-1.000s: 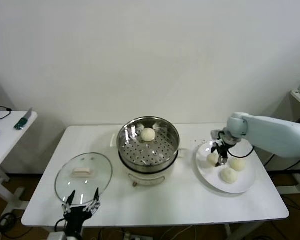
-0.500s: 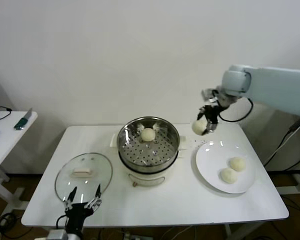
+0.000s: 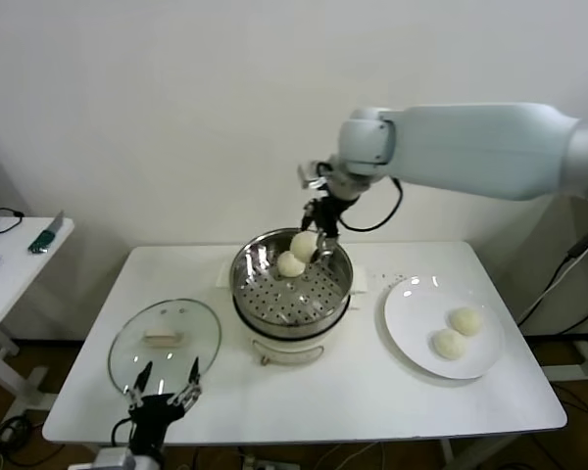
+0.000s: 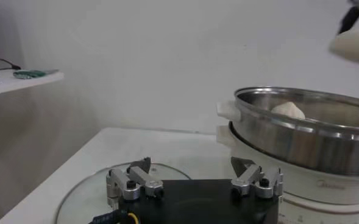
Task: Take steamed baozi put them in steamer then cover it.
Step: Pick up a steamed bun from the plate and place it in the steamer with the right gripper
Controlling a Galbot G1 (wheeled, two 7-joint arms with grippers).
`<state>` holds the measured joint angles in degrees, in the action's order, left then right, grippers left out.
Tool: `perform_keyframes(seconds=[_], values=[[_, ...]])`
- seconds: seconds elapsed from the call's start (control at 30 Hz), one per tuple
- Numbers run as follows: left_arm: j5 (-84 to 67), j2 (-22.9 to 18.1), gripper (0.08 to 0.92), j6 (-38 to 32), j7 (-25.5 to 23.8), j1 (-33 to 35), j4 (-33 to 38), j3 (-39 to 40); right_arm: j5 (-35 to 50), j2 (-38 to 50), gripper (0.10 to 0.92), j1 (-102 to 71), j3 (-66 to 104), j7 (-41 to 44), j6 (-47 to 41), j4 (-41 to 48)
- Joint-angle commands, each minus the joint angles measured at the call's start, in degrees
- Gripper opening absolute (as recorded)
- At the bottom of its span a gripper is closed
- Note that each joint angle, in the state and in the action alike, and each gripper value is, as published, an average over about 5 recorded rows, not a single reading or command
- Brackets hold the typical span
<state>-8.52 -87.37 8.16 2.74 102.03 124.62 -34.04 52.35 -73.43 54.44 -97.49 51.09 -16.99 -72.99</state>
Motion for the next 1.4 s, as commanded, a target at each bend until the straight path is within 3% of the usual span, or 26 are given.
perform_keyframes(seconds=[0.03, 0.7, 1.17, 1.4], values=[[0.3, -0.1, 0.823, -0.1, 0.0, 0.1, -0.1, -0.2, -1.4, -13.3, 0.721, -9.3, 2.0, -1.1, -1.0, 10.4], [0.0, 0.0, 0.823, -0.4, -0.1, -0.1, -0.6, -0.6, -8.7, -18.4, 0.721, -19.9, 2.1, -2.1, -0.3, 21.7], [-0.1, 0.0, 0.823, -0.4, -0.1, 0.0, -0.5, -0.7, -9.0, -18.5, 0.721, -20.0, 2.2, -1.8, 0.0, 22.0], [-0.1, 0.0, 0.823, -0.5, 0.0, 0.3, -0.2, -0.6, -9.3, -18.0, 0.802, -18.9, 1.9, -1.8, 0.5, 20.9]])
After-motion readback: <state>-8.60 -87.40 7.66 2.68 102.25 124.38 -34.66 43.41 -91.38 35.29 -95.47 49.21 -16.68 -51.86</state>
